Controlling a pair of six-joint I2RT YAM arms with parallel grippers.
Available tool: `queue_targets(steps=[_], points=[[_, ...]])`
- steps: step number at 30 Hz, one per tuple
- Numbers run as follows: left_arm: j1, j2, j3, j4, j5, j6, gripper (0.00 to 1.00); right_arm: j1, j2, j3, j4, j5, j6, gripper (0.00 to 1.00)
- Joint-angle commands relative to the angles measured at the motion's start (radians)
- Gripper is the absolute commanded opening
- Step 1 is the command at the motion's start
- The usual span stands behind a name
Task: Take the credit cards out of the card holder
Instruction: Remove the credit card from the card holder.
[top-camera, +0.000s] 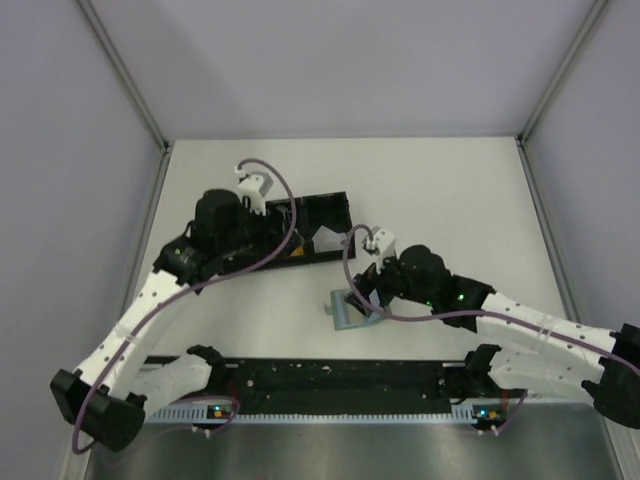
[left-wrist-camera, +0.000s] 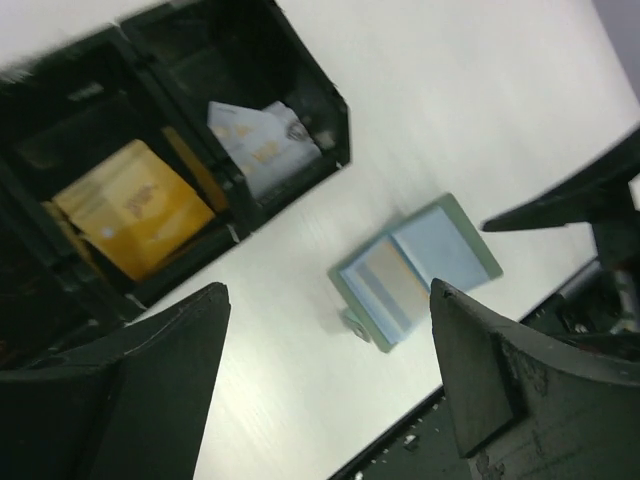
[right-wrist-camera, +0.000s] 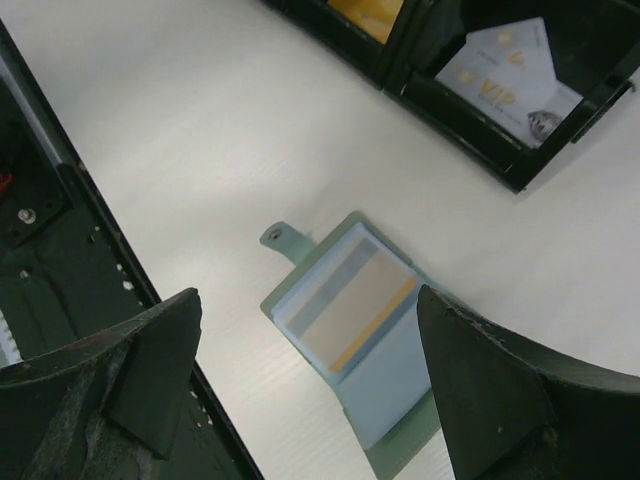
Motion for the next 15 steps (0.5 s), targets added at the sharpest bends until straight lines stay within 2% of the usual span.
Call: queue_targets(steps=[1,4,7,15], points=[[-0.095,-0.131,-0.242,0.320,0.035,-0.185,0.84,0.105,0.112,0.038,-0.017,0.178,-0.043,0.86],[-0.156,-0.183,-0.374,0.427,0.000,-0.254,0.82,0.162,0.201,0.032,0.000,0.264,-0.037,0.83],[-0.202,-0.182,-0.451,0.453,-0.041,-0.274,0.81,0.218,0.272,0.030,0.018,0.359,-0.022,0.81],[-0.276,-0.071,-0.565,0.559,-0.069,-0.329,0.78,0.272,0.430,0.046,0.054,0.442,0.023,0.75]])
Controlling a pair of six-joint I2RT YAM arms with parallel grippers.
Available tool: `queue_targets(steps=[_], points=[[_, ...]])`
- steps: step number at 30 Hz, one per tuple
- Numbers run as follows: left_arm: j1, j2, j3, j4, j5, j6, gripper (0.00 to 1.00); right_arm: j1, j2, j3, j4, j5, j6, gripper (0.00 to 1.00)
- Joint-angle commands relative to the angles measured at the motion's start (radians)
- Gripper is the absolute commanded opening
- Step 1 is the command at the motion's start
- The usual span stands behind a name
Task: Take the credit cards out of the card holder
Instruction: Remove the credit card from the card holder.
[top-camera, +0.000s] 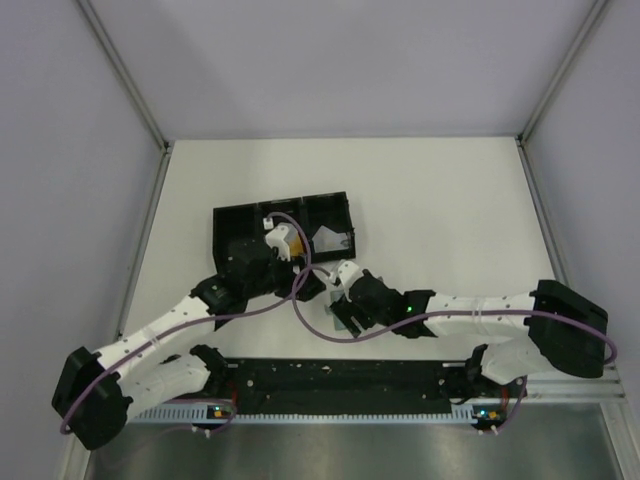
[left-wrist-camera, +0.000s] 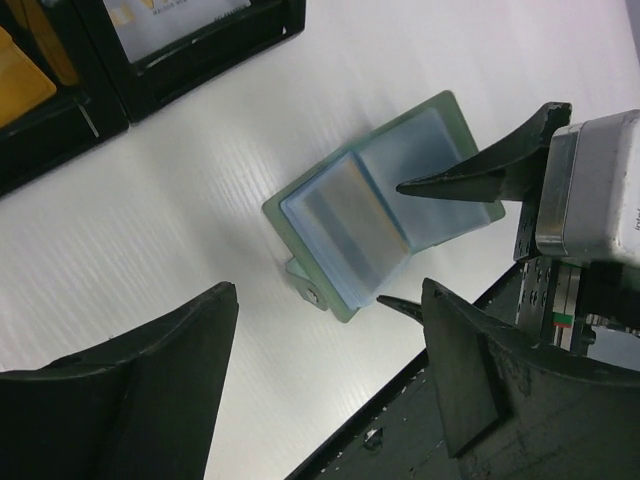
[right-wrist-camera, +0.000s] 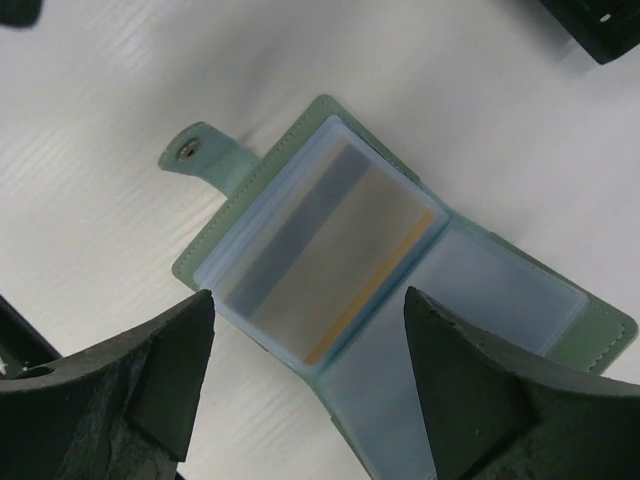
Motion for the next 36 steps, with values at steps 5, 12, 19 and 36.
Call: queue_targets(steps=[5,12,19,36], points=[[-0.051,0.136,-0.046,0.196,-0.020,-0.077,0.73,0.024,0.073,0.061,0.031,0.085,0.030,0.70],[-0.072,0.217,-0.046,0.190,-0.014,-0.086,0.69,0.027,0.053,0.061,0.025,0.005,0.044,0.69],[-0.103,0.298,-0.042,0.181,-0.004,-0.095,0.61,0.026,0.052,0.060,0.025,0.016,0.071,0.70],[-0.115,0.308,-0.081,0.206,-0.087,-0.138,0.00,0.026,0.147,0.098,0.007,0.014,0.079,0.71]])
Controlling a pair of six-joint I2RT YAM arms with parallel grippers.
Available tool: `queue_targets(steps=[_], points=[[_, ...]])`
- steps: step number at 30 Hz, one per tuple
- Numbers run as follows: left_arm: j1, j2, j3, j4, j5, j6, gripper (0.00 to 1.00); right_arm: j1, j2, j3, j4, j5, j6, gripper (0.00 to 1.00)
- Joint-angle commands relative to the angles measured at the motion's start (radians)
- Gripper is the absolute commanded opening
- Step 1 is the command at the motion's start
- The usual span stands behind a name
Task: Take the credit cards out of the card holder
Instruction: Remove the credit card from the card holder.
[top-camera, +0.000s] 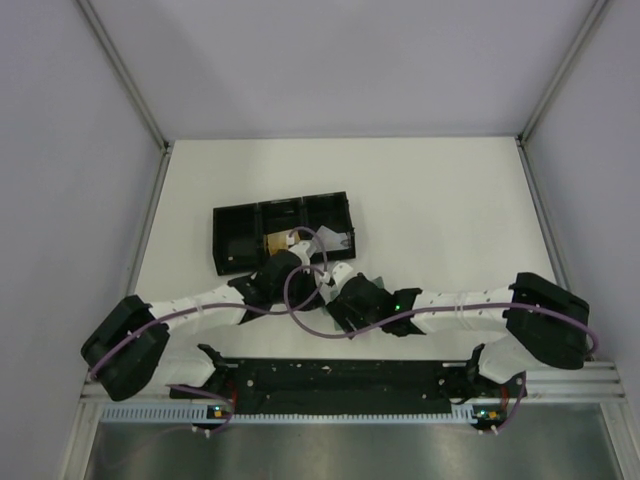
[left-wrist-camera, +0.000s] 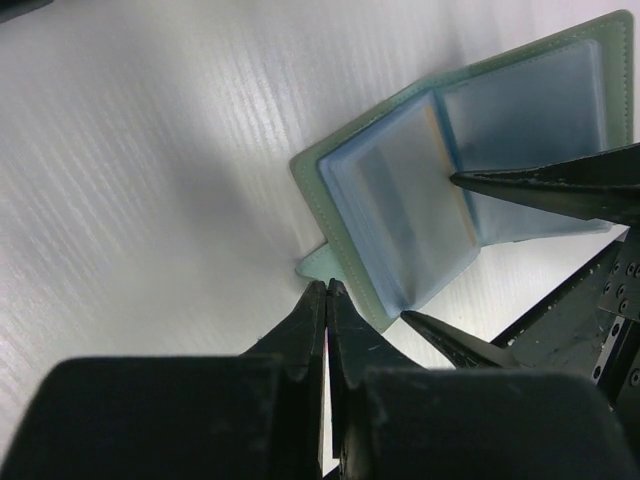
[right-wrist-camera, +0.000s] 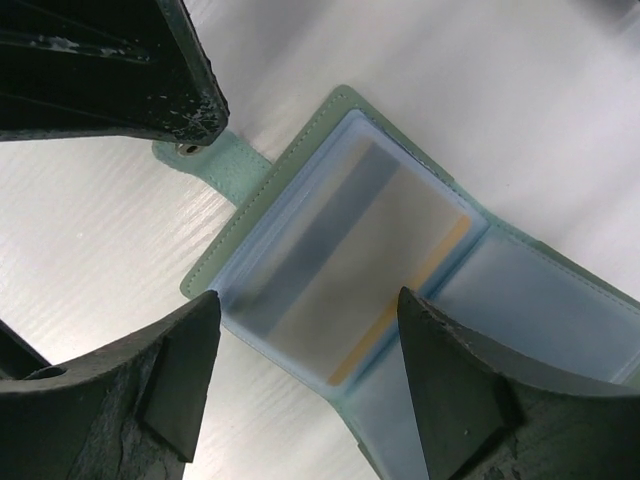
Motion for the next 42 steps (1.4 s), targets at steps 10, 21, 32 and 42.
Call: queue_targets(steps=[10,21,32,42], points=[[-0.005,-0.144,-0.081,-0.074,-0.152,-0.036,0.00,-0.015,0.029,0.074,-0.007,0.032,-0.010,0.41],[0.016,-0.231,-0.123,-0.139,-0.211,-0.040,0.00,-0.055,-0.001,0.077,-0.012,0.073,-0.004,0.13],[0.019,-0.241,-0.126,-0.156,-0.217,-0.033,0.00,-0.194,-0.103,-0.012,-0.041,0.187,0.137,0.35],[0.019,-0.251,-0.103,-0.162,-0.194,-0.021,0.00,-0.185,-0.244,0.042,0.023,-0.121,0.094,0.39]])
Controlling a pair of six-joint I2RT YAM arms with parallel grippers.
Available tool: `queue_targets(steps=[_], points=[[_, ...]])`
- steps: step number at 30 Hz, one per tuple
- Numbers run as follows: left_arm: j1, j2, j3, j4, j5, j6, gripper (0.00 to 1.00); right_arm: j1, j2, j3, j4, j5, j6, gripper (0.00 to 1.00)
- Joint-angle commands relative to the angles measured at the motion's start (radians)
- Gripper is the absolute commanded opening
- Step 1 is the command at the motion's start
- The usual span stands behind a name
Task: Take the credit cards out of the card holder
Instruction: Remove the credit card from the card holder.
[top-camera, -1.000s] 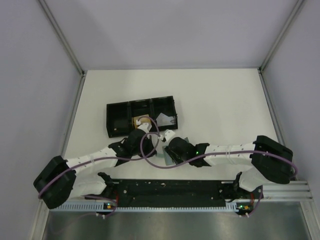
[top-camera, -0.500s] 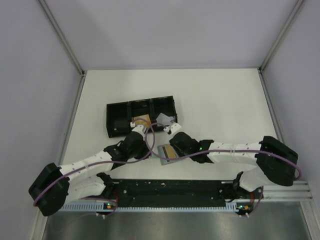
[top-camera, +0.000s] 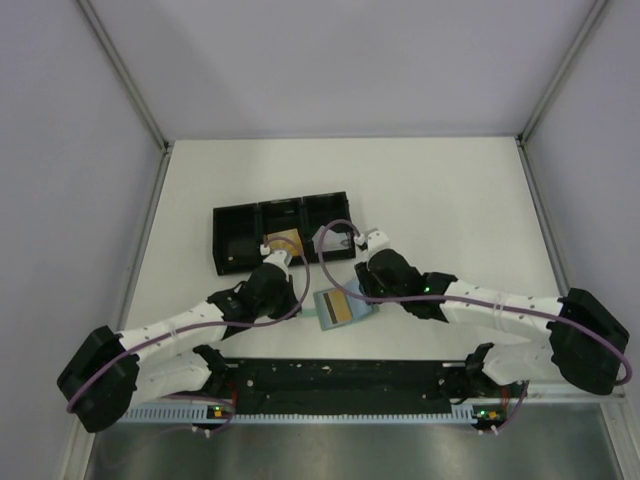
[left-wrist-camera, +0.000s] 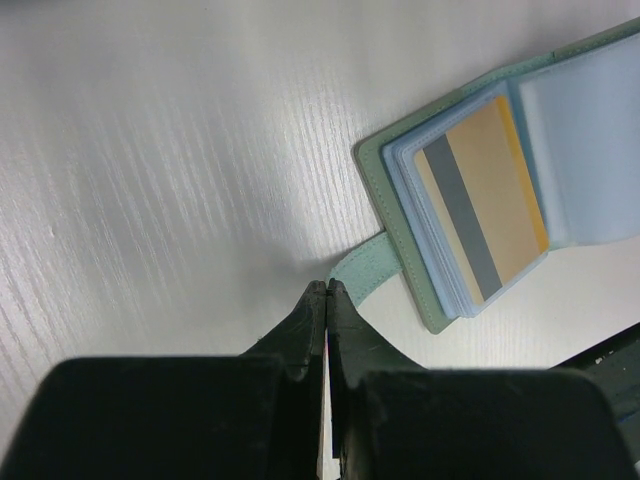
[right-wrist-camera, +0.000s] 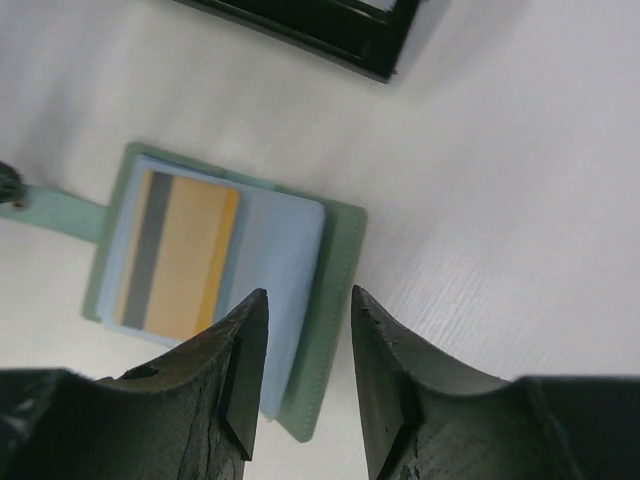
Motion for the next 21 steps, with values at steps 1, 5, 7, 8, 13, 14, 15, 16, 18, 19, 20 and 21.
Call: queue_targets(steps=[1,5,7,8,13,14,15,16,18,19,20,21], points=[[0.004,-0.029,0.019,-0.004,0.005,0.008,0.00,0.012,-0.085,0.045,0.123,-0.235,-0.004,0.39],[0.003,-0.031,0.019,-0.007,0.002,0.012,0.00,0.012,-0.053,0.055,0.210,-0.348,0.029,0.39],[0.004,-0.026,0.019,-0.006,0.004,0.010,0.00,0.006,-0.031,0.044,0.261,-0.397,0.051,0.39],[0.004,-0.026,0.019,-0.007,0.004,0.012,0.00,-0.002,-0.018,0.039,0.281,-0.429,0.070,0.39],[0.004,-0.026,0.013,-0.001,-0.002,0.010,0.00,-0.061,0.064,0.010,0.332,-0.490,0.138,0.39],[0.004,-0.026,0.013,-0.001,-0.002,0.010,0.00,-0.081,0.079,0.001,0.342,-0.513,0.156,0.39],[0.004,-0.026,0.013,-0.001,-0.004,0.008,0.00,-0.100,0.093,-0.016,0.368,-0.529,0.179,0.38],[0.004,-0.028,0.013,-0.001,-0.005,0.007,0.00,-0.116,0.102,-0.031,0.387,-0.540,0.201,0.38],[0.004,-0.036,0.013,-0.003,-0.011,0.001,0.02,-0.147,0.126,-0.059,0.405,-0.567,0.222,0.37],[0.004,-0.045,0.012,-0.003,-0.015,-0.002,0.04,-0.159,0.139,-0.062,0.408,-0.581,0.229,0.37],[0.004,-0.055,0.012,-0.004,-0.021,-0.005,0.07,-0.172,0.154,-0.069,0.416,-0.598,0.238,0.37],[0.004,-0.066,0.013,-0.006,-0.024,-0.007,0.11,-0.182,0.166,-0.080,0.428,-0.609,0.245,0.37]])
